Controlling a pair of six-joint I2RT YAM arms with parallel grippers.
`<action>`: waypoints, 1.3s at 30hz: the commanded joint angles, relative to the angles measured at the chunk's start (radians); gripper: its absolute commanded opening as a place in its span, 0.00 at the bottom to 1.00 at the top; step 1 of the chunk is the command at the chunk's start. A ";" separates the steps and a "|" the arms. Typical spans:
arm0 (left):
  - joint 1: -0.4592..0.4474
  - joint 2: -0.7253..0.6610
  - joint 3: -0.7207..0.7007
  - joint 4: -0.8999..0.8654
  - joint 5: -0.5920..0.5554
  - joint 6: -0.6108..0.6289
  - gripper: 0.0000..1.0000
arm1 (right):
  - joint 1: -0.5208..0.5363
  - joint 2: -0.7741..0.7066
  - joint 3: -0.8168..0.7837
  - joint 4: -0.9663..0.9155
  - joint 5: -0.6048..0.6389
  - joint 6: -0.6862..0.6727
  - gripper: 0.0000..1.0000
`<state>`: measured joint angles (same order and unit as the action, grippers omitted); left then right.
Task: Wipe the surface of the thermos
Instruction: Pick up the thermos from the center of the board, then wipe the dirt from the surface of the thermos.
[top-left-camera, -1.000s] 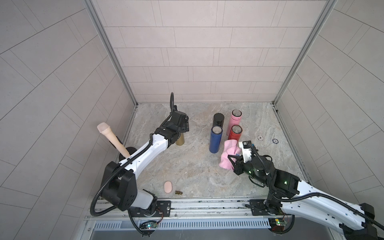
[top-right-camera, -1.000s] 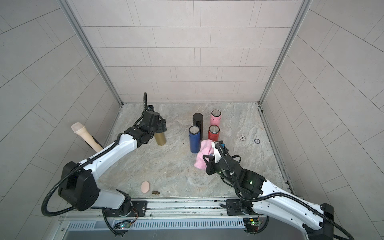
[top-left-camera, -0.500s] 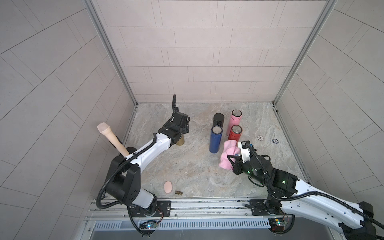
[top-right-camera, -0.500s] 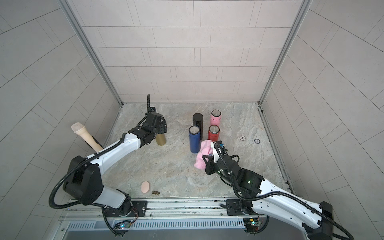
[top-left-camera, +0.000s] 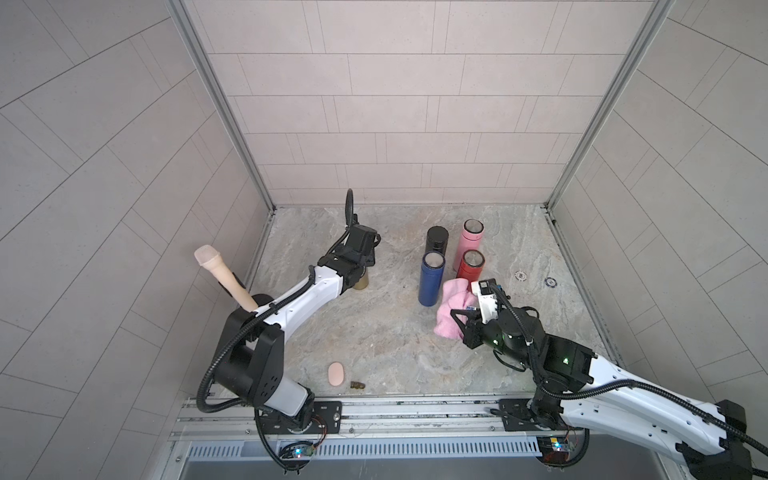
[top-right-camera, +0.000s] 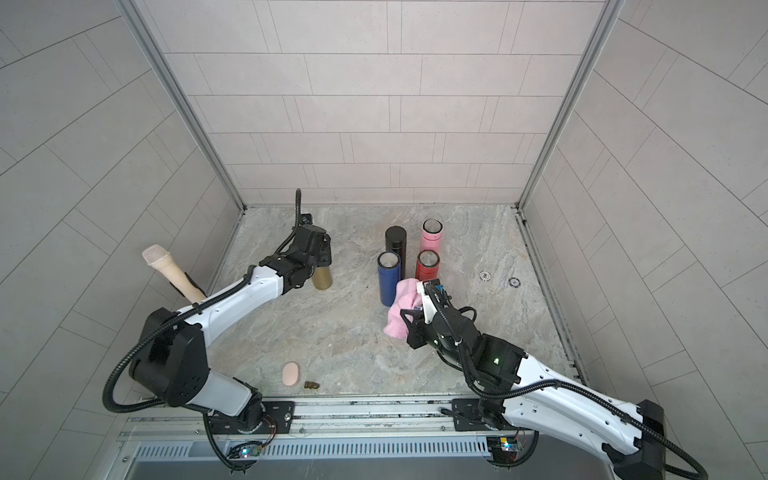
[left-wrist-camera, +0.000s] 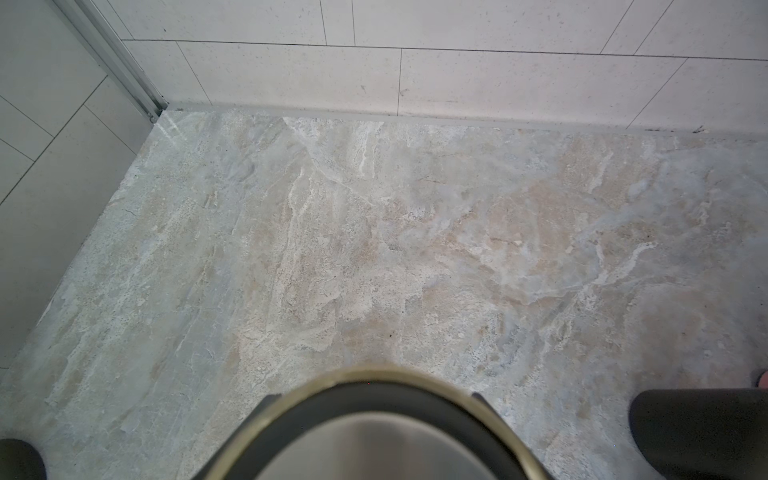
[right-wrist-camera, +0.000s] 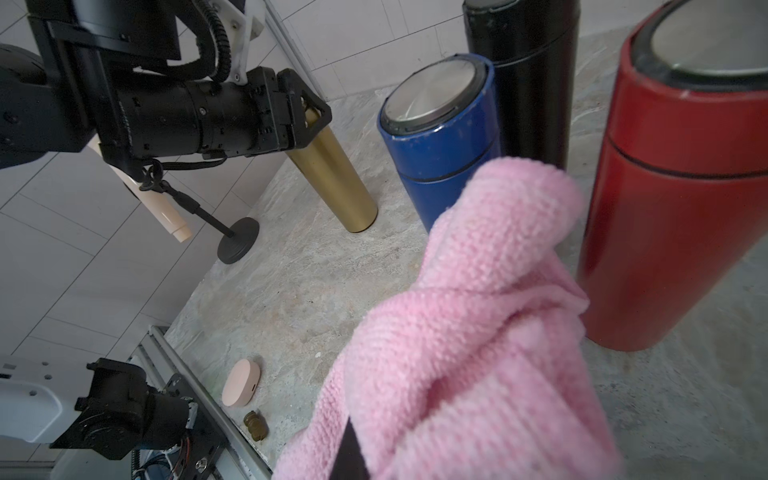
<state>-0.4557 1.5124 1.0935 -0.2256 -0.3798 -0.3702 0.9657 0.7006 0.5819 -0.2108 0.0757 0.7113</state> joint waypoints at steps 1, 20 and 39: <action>0.005 -0.064 0.024 -0.142 0.081 -0.039 0.00 | 0.000 0.036 0.028 0.053 -0.139 -0.025 0.00; -0.123 -0.729 -0.335 -0.103 0.498 -0.604 0.00 | 0.157 0.531 0.162 0.260 -0.213 -0.145 0.00; -0.270 -0.608 -0.274 -0.124 0.392 -0.565 0.00 | 0.183 0.687 0.286 0.283 -0.164 -0.153 0.00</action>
<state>-0.7200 0.9234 0.7502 -0.3653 0.0296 -0.9478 1.1538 1.3853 0.9104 0.0799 -0.1551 0.5362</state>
